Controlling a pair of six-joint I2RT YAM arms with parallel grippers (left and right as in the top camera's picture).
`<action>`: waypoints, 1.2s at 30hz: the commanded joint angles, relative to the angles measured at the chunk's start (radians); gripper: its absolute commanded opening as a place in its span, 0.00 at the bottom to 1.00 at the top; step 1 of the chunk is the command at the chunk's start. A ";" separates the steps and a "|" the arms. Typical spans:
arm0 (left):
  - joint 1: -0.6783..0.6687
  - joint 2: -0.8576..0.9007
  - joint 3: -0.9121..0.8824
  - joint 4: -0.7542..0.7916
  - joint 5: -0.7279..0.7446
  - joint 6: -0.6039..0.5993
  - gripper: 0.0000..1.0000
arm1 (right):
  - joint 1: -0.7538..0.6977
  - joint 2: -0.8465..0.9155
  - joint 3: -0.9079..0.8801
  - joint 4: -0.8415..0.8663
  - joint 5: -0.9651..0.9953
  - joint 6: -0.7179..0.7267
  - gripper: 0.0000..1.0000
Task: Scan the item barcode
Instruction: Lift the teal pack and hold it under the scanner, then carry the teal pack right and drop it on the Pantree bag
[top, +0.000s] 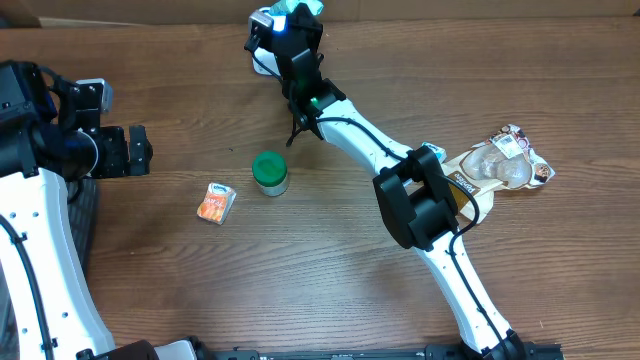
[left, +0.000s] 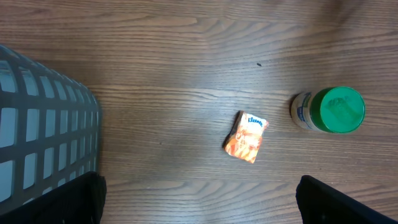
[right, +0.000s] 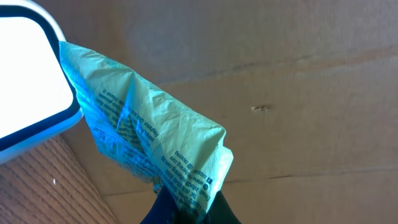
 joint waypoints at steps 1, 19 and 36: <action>0.003 0.002 0.010 0.001 -0.003 0.025 1.00 | 0.004 -0.034 0.023 0.026 0.013 0.076 0.04; 0.003 0.002 0.010 0.002 -0.003 0.026 1.00 | 0.008 -0.545 0.023 -0.838 0.007 1.171 0.04; 0.003 0.002 0.010 0.002 -0.003 0.025 1.00 | -0.415 -0.824 -0.111 -1.812 -0.715 1.560 0.04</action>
